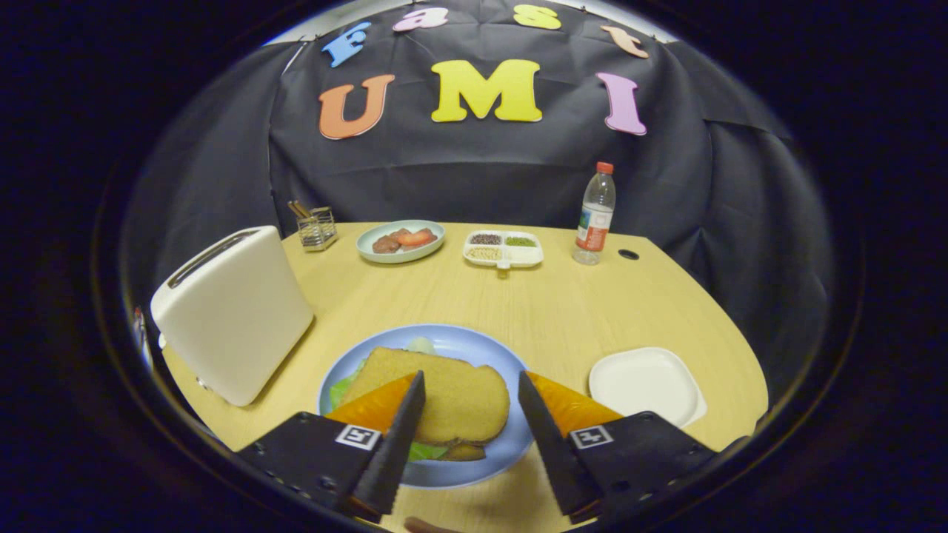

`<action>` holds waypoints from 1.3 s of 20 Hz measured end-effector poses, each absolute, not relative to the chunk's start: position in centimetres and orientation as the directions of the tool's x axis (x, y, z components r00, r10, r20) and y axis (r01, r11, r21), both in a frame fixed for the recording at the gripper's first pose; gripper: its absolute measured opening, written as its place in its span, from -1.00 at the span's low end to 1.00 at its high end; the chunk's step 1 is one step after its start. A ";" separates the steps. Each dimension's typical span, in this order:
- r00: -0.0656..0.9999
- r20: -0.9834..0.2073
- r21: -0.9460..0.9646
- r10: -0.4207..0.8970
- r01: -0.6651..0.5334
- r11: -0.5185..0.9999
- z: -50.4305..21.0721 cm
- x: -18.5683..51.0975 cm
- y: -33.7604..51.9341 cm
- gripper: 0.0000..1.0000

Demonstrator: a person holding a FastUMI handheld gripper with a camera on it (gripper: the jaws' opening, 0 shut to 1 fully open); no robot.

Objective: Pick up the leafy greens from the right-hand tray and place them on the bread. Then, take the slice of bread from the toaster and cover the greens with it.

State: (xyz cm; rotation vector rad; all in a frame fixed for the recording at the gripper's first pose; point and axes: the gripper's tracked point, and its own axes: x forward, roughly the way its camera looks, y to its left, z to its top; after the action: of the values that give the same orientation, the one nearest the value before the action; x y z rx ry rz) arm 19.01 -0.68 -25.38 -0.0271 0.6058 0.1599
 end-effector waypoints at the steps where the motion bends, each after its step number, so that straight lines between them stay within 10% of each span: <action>1: 0.825 -0.549 0.016 0.133 -0.149 0.989 -24.6 19.1 -0.5 0.94; 26: 0.999 -0.041 0.041 0.006 -0.005 0.999 -0.4 -0.3 -3.4 0.92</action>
State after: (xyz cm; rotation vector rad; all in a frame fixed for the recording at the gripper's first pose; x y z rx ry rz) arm -0.27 -3.45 -0.40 0.0411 0.0407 0.0056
